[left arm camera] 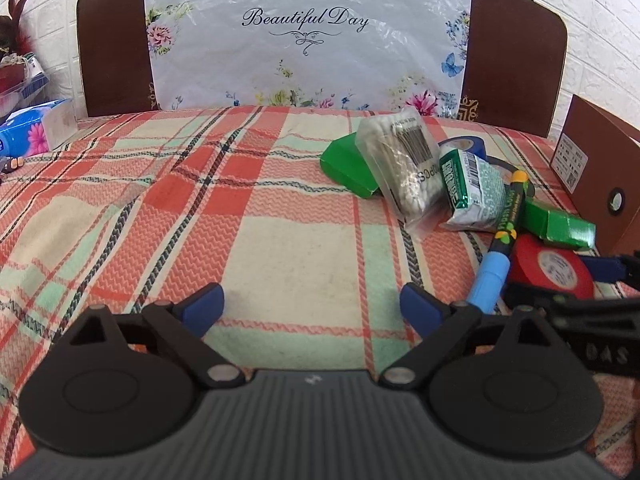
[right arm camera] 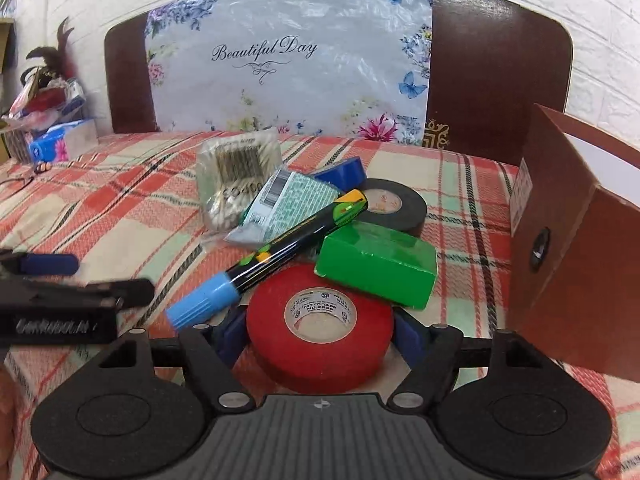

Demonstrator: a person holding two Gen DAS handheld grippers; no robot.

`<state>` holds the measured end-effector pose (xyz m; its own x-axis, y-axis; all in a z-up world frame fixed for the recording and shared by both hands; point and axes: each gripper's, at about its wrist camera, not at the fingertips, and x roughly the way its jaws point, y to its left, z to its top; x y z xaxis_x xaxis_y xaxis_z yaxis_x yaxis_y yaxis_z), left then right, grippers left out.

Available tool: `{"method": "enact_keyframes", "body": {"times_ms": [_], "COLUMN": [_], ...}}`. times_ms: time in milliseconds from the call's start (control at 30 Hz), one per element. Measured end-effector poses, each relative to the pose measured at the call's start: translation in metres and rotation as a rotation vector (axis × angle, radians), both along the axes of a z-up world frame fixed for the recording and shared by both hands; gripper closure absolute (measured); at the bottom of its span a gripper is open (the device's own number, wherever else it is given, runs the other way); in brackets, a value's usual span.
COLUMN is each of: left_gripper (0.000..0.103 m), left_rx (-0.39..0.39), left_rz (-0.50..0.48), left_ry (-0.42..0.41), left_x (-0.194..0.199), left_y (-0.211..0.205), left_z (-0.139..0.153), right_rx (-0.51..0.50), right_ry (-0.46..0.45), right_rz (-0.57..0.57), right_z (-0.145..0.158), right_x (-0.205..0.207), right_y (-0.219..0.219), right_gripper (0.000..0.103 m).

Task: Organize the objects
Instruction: 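Grasp the red electrical tape roll with the right gripper, then carry the red tape into the brown box and open the right gripper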

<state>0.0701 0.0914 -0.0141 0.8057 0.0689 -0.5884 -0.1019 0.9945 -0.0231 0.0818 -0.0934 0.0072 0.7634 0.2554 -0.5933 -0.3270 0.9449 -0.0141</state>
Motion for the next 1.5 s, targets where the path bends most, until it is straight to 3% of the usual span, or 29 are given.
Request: {"method": "enact_keyframes", "body": {"times_ms": [167, 233, 300, 333, 367, 433, 467, 567, 667, 700, 767, 800, 833, 1000, 1200, 1300, 1500], "left_gripper": [0.007, 0.008, 0.010, 0.011, 0.011, 0.012, 0.013, 0.020, 0.027, 0.028, 0.036, 0.056, 0.064, 0.064, 0.058, 0.058, 0.054], "left_rx": [0.007, -0.049, -0.147, -0.155, -0.134, -0.090, -0.084, -0.097, -0.097, -0.090, -0.062, -0.070, -0.097, -0.062, -0.031, -0.026, -0.032], "left_rz": [0.000, -0.024, -0.117, -0.182, -0.253, -0.391, -0.452, -0.561, -0.637, -0.655, -0.667, -0.689, -0.714, -0.759, -0.824, -0.840, -0.820], "left_ry": [0.024, 0.052, 0.060, 0.062, 0.057, 0.049, 0.063, 0.168, 0.292, 0.329, 0.322, 0.333, 0.350, 0.234, 0.062, 0.025, 0.050], "left_x": [-0.004, -0.014, -0.026, -0.030, -0.035, -0.043, -0.044, -0.041, -0.036, -0.036, -0.039, -0.038, -0.035, -0.021, 0.014, 0.039, 0.088], "left_y": [-0.001, -0.002, -0.012, -0.026, -0.045, -0.083, -0.100, -0.135, -0.156, -0.163, -0.171, -0.175, -0.179, -0.209, -0.267, -0.300, -0.341], "left_z": [0.004, 0.011, 0.022, 0.029, 0.037, 0.049, 0.052, 0.045, 0.029, 0.023, 0.022, 0.025, 0.028, 0.071, 0.126, 0.131, 0.111], "right_rx": [-0.010, -0.024, -0.040, -0.043, -0.044, -0.053, -0.054, -0.070, -0.048, -0.037, -0.014, 0.002, 0.009, -0.002, -0.080, -0.064, -0.009], "right_ry": [-0.010, -0.021, -0.033, -0.035, -0.037, -0.033, -0.032, -0.042, -0.039, -0.032, -0.035, -0.036, -0.048, -0.220, -0.411, -0.416, -0.309], "right_rz": [-0.020, -0.057, -0.098, -0.119, -0.136, -0.165, -0.166, -0.150, -0.110, -0.110, -0.107, -0.109, -0.123, -0.210, -0.314, -0.361, -0.426], "right_z": [0.000, 0.000, -0.001, -0.001, -0.002, -0.002, -0.001, -0.002, -0.002, -0.002, -0.002, 0.000, 0.002, 0.033, 0.072, 0.080, 0.070], "right_x": [-0.060, -0.088, -0.112, -0.120, -0.125, -0.129, -0.130, -0.134, -0.137, -0.137, -0.136, -0.135, -0.134, -0.125, -0.086, -0.057, 0.001], "right_y": [-0.034, -0.050, -0.064, -0.070, -0.076, -0.083, -0.084, -0.084, -0.086, -0.088, -0.092, -0.094, -0.096, -0.117, -0.160, -0.192, -0.241], "right_gripper": [0.031, 0.031, 0.031, 0.032, 0.032, 0.018, 0.017, 0.019, 0.033, 0.033, 0.033, 0.033, 0.033, 0.033, 0.033, 0.033, 0.033]}}
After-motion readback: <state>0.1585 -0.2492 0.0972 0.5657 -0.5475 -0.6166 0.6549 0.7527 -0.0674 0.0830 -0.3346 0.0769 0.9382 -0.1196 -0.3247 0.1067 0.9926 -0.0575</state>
